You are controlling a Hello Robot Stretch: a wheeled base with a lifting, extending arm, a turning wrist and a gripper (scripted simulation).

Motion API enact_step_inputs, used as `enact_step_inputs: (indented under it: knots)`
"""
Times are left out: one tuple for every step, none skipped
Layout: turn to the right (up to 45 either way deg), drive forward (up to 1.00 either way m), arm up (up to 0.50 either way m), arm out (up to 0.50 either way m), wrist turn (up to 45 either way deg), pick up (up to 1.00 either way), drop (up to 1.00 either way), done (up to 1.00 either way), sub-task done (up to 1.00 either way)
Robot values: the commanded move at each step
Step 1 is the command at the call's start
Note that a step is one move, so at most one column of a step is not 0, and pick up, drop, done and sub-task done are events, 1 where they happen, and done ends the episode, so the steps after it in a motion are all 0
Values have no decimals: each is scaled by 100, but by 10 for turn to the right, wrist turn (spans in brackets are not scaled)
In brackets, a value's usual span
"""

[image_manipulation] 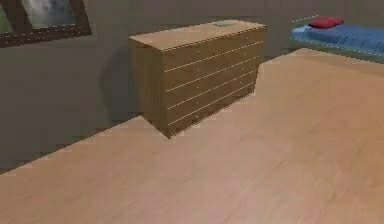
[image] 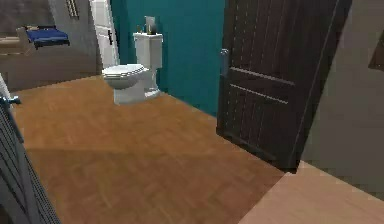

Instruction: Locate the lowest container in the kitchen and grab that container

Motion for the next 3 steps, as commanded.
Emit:
enact_step_inputs:
  knots:
    - [450,0,0,0,0,0,0,0,0]
    - [450,0,0,0,0,0,0,0,0]
    - [450,0,0,0,0,0,0,0,0]
